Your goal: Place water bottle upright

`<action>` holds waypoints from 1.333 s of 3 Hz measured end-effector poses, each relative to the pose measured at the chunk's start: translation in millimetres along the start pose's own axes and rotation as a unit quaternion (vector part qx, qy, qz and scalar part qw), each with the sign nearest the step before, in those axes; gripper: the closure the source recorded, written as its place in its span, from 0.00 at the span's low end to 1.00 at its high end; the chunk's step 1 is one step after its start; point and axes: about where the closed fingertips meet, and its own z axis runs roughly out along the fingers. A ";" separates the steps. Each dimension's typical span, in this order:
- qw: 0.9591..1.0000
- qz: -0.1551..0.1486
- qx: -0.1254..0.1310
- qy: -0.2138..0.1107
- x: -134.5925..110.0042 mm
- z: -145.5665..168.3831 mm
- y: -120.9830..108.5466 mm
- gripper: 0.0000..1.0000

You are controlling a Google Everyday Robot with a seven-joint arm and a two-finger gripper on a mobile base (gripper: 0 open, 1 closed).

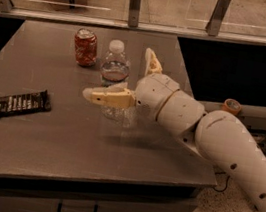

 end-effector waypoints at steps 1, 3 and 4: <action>1.000 -0.002 0.002 0.012 -2.9 -4.6 -3.1 0.00; 0.998 0.005 0.007 0.056 -2.8 -23.7 -8.2 0.00; 0.994 0.010 0.039 0.104 -7.6 -54.9 -16.0 0.00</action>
Offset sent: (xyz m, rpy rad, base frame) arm -0.0037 -0.0226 0.0047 -0.0642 0.0581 -0.0177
